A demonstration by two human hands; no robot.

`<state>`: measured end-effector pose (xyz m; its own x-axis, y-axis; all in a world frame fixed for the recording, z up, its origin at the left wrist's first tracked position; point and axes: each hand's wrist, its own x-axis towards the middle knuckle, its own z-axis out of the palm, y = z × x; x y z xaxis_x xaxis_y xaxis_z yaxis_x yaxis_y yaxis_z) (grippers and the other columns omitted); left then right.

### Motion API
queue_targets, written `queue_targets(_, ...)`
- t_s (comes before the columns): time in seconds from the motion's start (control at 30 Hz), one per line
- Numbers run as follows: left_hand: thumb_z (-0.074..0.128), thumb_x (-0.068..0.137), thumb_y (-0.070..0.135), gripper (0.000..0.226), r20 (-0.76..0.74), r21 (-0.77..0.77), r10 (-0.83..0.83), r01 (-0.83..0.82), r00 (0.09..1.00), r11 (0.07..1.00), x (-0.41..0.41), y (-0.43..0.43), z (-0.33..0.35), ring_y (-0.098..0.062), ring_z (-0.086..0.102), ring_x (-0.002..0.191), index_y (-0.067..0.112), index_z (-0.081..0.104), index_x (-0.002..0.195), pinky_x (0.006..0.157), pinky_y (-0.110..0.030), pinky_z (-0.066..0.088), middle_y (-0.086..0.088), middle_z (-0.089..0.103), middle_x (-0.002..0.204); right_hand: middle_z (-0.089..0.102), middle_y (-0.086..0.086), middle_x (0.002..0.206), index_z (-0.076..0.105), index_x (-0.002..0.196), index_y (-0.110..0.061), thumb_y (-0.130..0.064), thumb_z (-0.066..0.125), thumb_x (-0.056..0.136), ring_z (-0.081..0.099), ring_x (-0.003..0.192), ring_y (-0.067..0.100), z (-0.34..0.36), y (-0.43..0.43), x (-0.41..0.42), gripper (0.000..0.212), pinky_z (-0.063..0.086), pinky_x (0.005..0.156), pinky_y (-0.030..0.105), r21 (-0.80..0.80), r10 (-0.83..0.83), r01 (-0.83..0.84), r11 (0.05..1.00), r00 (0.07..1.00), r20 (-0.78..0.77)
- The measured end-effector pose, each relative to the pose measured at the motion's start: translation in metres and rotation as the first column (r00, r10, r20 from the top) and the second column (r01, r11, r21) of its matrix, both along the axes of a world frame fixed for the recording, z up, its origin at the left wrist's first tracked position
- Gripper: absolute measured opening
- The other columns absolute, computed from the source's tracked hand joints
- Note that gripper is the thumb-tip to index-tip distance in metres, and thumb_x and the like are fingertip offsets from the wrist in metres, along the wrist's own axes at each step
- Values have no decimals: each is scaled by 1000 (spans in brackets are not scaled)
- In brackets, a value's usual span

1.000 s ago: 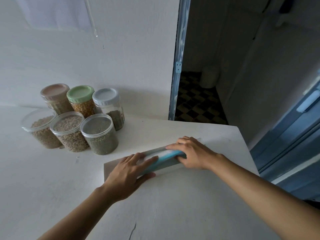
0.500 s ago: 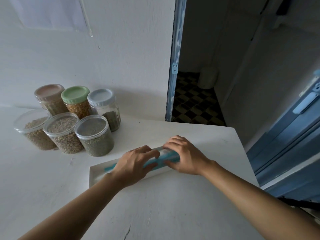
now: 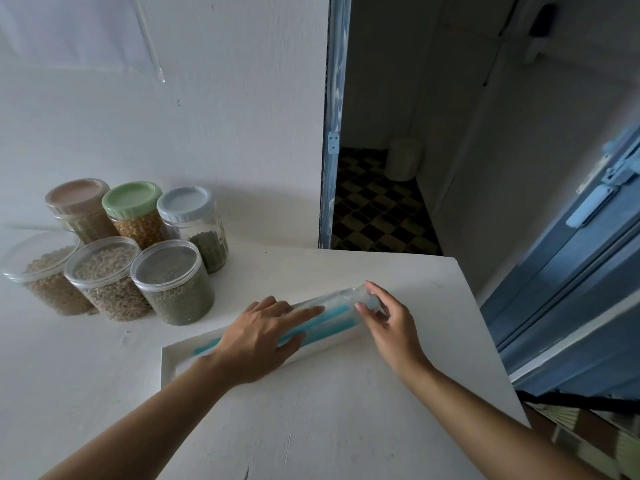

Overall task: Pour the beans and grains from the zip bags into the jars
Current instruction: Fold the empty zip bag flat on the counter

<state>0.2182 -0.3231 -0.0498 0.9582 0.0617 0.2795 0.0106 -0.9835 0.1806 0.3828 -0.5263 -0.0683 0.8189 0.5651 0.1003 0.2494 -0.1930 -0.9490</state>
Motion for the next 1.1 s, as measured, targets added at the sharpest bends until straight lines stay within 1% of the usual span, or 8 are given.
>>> queue_targets(0.1,33,104,56,53,26,14,10,-10,1000,1000,-2,-1,-6,-7,49,93,42,34,155,78,-26,44,5,66,116,57,-5,145,53,147,-15,-26,64,99,51,134,5,0,3,-1,50,45,113,31,-25,-4,6,1000,998,63)
queue_targets(0.3,28,106,60,53,86,8,34,-35,996,999,-6,-5,-6,-12,57,91,38,42,152,75,-27,43,3,67,111,58,-4,143,53,146,-14,-19,61,101,54,131,4,0,5,-8,45,48,107,23,-10,37,-36,999,997,64)
queue_targets(0.43,26,105,59,53,95,30,36,-39,995,999,-6,-5,-8,-13,62,92,37,47,149,74,-27,46,0,67,114,38,-6,159,47,149,-23,-27,45,108,35,141,1,-3,10,-12,42,32,121,30,-164,141,-132,978,989,45)
queue_targets(0.5,29,105,58,52,93,41,40,-44,995,998,-6,-5,-6,-12,62,91,36,52,145,73,-26,45,1,67,115,37,-2,161,51,146,-25,-30,41,108,37,143,6,-8,11,-11,39,28,123,36,-262,161,-134,956,983,84)
queue_targets(0.6,36,105,53,45,88,31,37,-39,995,999,-7,-4,-6,-11,62,84,35,63,135,70,-25,40,5,70,105,65,-2,130,62,135,-17,-17,54,105,61,124,17,-3,8,-8,31,46,102,18,-256,152,-85,963,954,258)
queue_targets(0.73,42,102,53,41,80,12,25,-26,996,1000,-4,-2,-1,-11,63,77,36,66,131,65,-27,47,7,70,102,70,-2,114,76,109,-14,-15,78,86,61,106,20,4,4,7,23,55,84,40,-315,198,31,949,719,666)
queue_targets(0.87,69,93,43,37,51,23,-50,49,997,999,2,3,5,-13,66,79,33,67,129,58,-26,50,3,67,107,69,-6,96,80,98,-17,-24,80,83,58,93,19,21,9,15,17,49,75,41,-431,314,47,901,613,725)
queue_targets(1.1,81,85,38,42,52,40,-125,123,991,992,6,10,3,-15,67,79,30,71,125,60,-29,53,2,71,103,62,-5,102,81,99,-18,-33,79,86,48,100,15,30,13,18,20,45,80,42,-499,360,69,864,608,708)
